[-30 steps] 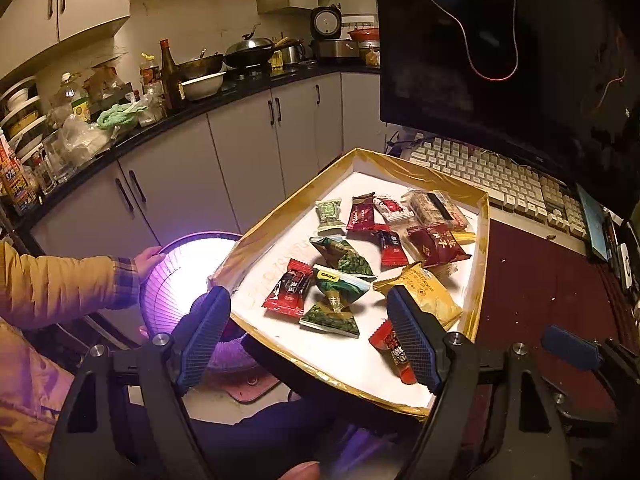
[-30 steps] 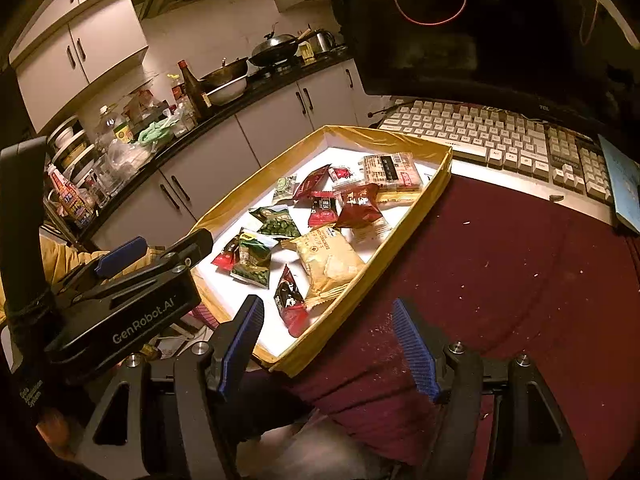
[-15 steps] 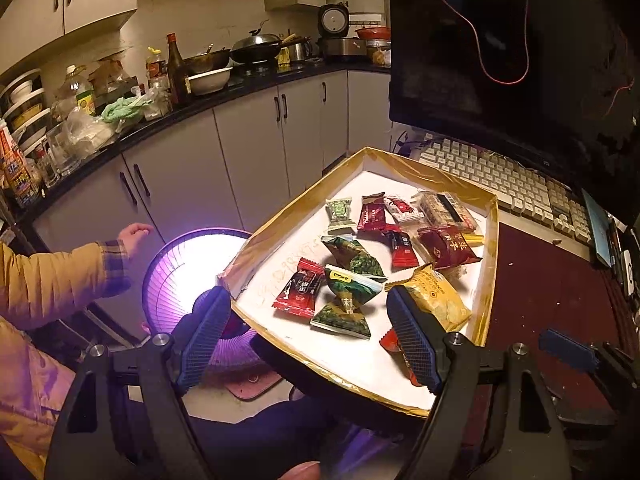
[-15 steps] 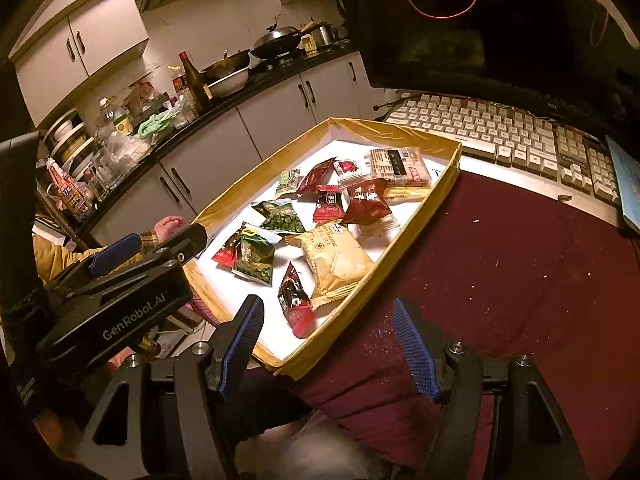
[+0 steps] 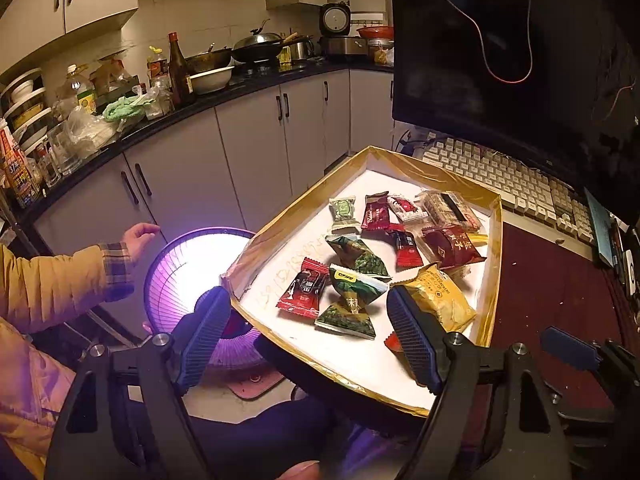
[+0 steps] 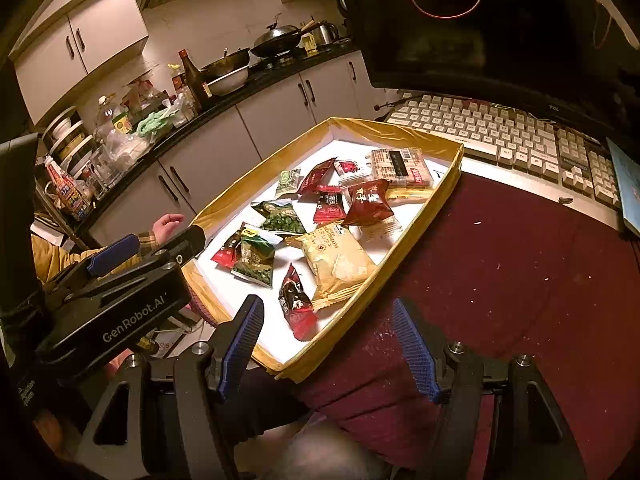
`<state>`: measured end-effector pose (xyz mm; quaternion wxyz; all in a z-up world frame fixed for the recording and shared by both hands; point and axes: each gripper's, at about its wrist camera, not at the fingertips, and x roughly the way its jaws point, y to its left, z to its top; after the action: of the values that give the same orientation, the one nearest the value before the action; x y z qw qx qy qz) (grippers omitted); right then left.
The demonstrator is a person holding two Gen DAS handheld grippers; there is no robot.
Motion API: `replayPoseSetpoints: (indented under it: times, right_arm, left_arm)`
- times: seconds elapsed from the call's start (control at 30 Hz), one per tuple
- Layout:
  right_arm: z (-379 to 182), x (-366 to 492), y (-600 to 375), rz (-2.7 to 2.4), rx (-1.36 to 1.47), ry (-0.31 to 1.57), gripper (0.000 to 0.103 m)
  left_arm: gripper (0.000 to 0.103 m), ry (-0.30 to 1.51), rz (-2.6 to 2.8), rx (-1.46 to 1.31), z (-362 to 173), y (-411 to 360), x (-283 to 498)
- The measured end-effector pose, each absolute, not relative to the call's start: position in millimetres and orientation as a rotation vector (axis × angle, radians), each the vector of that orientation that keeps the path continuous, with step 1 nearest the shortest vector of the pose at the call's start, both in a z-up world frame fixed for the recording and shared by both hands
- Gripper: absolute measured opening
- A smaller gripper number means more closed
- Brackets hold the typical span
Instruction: Organize snacks
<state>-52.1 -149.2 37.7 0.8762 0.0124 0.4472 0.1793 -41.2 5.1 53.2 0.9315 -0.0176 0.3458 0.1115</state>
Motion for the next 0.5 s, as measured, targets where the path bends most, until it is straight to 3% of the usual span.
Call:
replayPoseSetpoints:
  times: [0.5]
  right_arm:
    - [29.7,-49.8,-147.5,0.37,0.038,0.944,0.068]
  left_arm:
    - [0.081,0.736,0.188,-0.069,45.1,12.5,-32.6]
